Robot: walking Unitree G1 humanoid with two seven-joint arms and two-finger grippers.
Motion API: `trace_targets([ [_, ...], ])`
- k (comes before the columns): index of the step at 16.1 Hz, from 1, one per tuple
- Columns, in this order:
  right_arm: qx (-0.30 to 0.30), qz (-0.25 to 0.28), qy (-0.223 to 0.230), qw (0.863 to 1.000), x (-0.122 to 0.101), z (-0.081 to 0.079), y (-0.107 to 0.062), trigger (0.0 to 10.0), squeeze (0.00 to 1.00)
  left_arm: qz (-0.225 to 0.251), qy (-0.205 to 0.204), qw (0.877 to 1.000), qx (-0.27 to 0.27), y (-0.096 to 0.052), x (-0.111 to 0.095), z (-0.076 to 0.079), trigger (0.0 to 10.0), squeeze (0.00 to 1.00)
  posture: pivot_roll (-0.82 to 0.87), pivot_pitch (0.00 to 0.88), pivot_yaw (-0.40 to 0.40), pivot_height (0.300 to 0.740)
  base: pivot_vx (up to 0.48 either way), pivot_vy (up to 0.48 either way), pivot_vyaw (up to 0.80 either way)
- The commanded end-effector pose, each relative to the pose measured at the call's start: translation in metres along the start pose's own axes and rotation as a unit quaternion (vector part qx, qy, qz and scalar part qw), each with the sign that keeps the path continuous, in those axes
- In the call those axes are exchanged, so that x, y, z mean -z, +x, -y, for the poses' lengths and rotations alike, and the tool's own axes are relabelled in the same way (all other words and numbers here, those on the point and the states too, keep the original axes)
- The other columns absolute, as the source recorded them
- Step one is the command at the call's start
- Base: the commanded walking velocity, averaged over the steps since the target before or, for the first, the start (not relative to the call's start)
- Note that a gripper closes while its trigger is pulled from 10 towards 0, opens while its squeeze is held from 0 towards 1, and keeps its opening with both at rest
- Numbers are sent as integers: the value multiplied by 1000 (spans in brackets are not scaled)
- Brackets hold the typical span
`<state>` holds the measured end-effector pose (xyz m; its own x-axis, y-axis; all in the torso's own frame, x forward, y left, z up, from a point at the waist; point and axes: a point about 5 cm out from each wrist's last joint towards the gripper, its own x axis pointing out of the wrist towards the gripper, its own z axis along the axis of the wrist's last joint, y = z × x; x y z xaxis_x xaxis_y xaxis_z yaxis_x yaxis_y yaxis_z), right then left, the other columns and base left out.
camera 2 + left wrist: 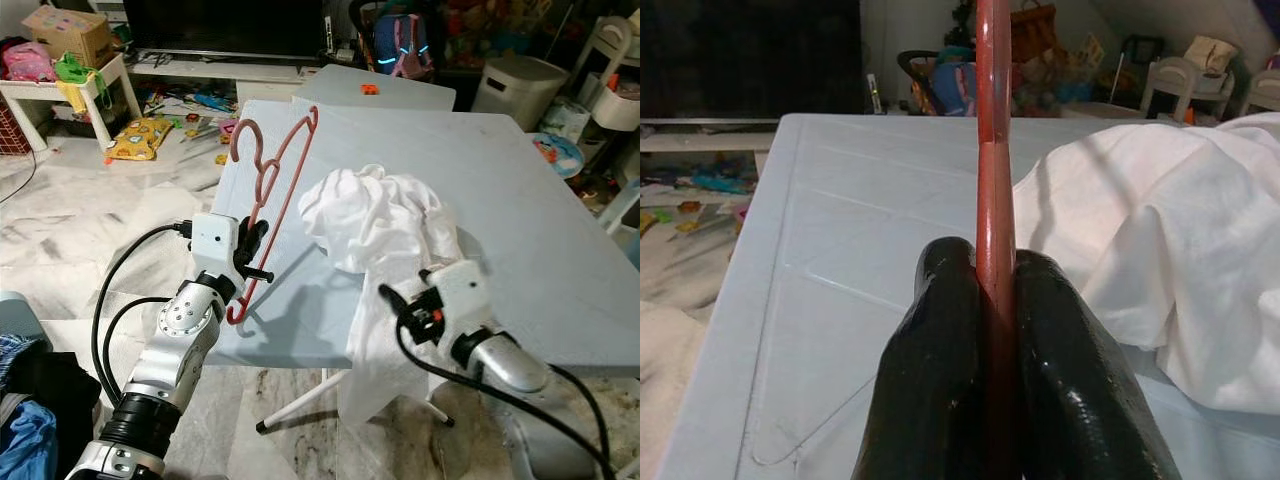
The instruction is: Hang hanger
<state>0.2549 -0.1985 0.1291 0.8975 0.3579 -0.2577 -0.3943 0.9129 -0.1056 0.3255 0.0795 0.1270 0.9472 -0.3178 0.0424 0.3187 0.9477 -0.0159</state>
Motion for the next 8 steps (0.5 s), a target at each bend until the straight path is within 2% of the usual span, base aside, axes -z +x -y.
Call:
trace_targets([
  [1,14,-14,-12,1000,2,1,2,10000,1000,-2,2,1000,5,0,1,2,10000,0,44,0,-50,740,0,0,0],
  [2,50,-31,-16,998,6,4,8,10000,1000,-2,2,1000,4,0,0,2,10000,0,45,0,-49,740,0,0,0],
  [8,62,-100,-6,993,32,-17,31,10000,1000,-2,2,1000,5,0,0,2,10000,0,52,0,-53,740,0,0,0],
])
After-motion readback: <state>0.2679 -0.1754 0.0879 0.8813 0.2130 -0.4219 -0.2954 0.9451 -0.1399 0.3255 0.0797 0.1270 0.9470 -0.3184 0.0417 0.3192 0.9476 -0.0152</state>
